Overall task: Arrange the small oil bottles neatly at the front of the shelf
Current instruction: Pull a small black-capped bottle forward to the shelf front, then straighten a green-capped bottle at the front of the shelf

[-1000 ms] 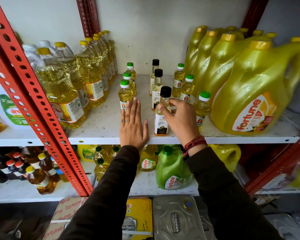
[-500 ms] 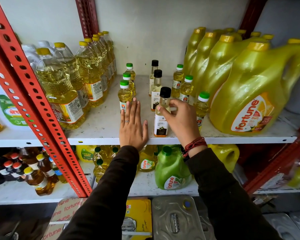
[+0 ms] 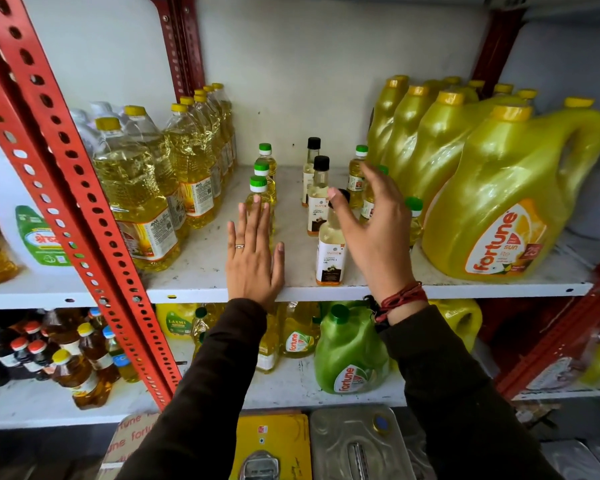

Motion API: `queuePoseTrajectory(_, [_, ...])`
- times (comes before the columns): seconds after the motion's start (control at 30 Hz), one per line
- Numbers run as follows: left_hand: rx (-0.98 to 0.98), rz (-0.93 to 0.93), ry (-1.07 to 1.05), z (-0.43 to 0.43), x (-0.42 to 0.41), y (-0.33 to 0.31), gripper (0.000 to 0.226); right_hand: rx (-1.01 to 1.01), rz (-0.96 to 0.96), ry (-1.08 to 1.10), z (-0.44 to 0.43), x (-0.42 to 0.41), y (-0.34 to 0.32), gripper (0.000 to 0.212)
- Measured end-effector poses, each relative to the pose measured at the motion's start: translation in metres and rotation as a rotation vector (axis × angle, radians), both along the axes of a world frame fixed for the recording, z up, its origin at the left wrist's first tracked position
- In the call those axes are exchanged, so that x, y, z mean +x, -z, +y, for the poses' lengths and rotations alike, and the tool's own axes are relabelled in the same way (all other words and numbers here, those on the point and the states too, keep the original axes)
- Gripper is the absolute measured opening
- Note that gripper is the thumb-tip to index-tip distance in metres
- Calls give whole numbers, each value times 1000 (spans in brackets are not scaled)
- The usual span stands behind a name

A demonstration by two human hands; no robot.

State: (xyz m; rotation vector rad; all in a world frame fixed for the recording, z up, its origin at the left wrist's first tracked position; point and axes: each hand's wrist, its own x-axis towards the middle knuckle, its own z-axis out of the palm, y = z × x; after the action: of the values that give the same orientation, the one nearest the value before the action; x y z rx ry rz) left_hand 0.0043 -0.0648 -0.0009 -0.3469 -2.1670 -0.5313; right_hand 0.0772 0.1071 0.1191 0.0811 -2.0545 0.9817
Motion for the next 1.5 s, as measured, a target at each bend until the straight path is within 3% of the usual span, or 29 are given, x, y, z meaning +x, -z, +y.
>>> queuePoseTrajectory(0.13, [-5,17,-67,-39,-2,-1,68,-32,106,-129,-26,-3,-12,52])
queuePoseTrajectory(0.33, [-37,-39,-86,-87,-13,16,69,-100,-222,-321,-82,-38,-7,53])
queuePoseTrajectory(0.57, [-52,-82,-52,-97,-17,26,70,-124,-459,-295,-102,-99,12,32])
queuePoseTrajectory(0.8, [-72,-90,-70,-97,-17,27,71,-255,-390,-236,-96,-105,22,36])
queuePoseTrajectory(1.0, [-64,-96,-60,-97,-16,24,70,-180,-353,-105,-104,-110,31,60])
queuePoseTrajectory(1.1, [-60,-96,-56,-98,-15,25,70,-218,-378,-161,-104,-109,33,65])
queuePoseTrajectory(1.27, [-62,-96,-65,-98,-16,25,70,-213,-391,-223,-99,-108,35,44])
queuePoseTrajectory(1.5, [-65,-113,-70,-97,-16,24,71,-175,-328,-233,-98,-94,27,35])
